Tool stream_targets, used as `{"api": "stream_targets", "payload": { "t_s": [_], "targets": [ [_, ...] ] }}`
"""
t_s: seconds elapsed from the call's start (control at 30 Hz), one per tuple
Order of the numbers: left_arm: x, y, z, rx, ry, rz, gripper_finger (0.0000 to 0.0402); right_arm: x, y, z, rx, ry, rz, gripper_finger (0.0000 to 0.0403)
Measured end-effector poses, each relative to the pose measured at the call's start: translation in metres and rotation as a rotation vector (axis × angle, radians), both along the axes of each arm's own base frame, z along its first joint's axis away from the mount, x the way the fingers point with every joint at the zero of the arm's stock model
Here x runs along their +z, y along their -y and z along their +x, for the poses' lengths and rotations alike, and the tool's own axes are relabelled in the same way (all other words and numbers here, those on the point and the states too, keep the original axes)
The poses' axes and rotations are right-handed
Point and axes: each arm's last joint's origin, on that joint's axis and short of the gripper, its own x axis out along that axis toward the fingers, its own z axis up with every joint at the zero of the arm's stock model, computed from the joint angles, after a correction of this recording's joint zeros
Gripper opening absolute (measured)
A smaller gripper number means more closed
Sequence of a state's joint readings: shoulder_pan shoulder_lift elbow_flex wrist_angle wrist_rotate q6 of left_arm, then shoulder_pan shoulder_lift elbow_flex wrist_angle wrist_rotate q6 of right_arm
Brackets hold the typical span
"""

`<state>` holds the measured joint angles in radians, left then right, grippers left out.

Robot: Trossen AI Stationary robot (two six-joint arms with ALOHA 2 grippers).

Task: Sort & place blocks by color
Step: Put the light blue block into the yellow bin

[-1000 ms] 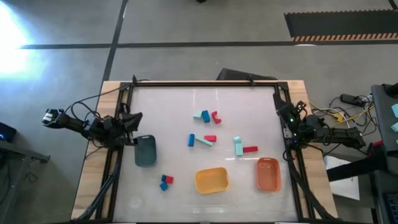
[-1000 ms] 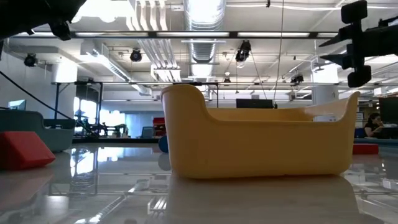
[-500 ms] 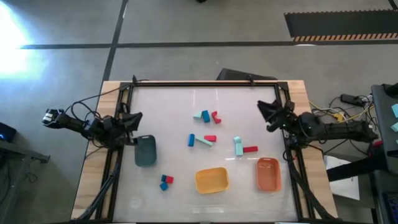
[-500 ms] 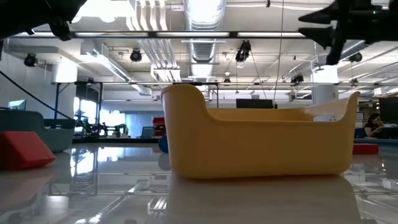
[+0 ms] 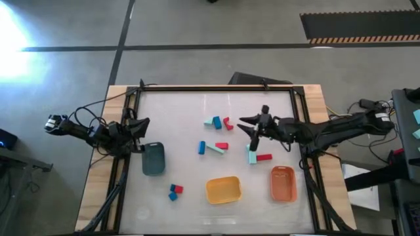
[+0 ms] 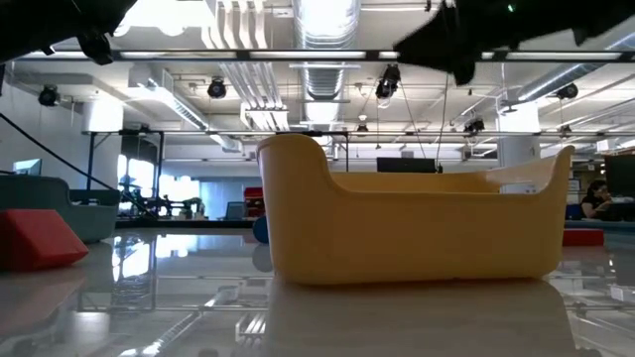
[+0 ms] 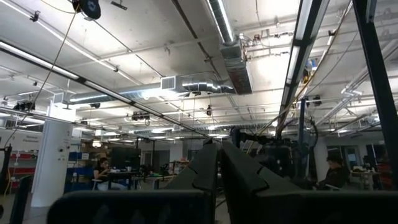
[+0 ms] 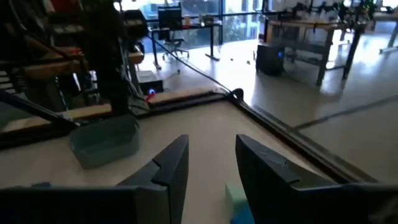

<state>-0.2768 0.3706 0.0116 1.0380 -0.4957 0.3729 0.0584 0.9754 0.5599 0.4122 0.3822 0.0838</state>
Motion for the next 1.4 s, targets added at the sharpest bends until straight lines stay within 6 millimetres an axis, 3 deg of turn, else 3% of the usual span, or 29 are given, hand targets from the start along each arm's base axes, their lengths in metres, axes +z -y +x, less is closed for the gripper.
{"api": "stream_targets", "payload": {
  "t_s": [0.2, 0.27, 0.7, 0.83, 1.2, 1.4],
  "targets": [
    [-0.001, 0.000, 0.001, -0.001, -0.013, 0.004, 0.0003, -0.001, -0.013, 0.032, 0.040, -0.199, -0.016, 0.0123],
    [-0.002, 0.001, 0.002, -0.001, -0.021, 0.006, 0.0003, 0.007, -0.014, 0.042, 0.036, -0.195, 0.007, 0.0123],
    [-0.002, 0.001, 0.002, -0.002, -0.018, 0.003, 0.0003, 0.006, -0.019, 0.095, 0.039, -0.339, -0.023, 0.0123],
    [-0.002, 0.001, 0.002, -0.002, -0.017, 0.003, 0.0003, 0.010, -0.022, 0.106, 0.041, -0.382, -0.028, 0.0123],
    [-0.002, 0.001, 0.002, 0.003, -0.018, 0.003, 0.0003, -0.008, -0.025, 0.133, 0.045, -0.574, -0.053, 0.0123],
    [-0.003, 0.001, 0.003, 0.005, -0.029, 0.003, 0.0003, -0.020, -0.026, 0.142, 0.029, -0.639, 0.002, 0.0158]
  ]
}}
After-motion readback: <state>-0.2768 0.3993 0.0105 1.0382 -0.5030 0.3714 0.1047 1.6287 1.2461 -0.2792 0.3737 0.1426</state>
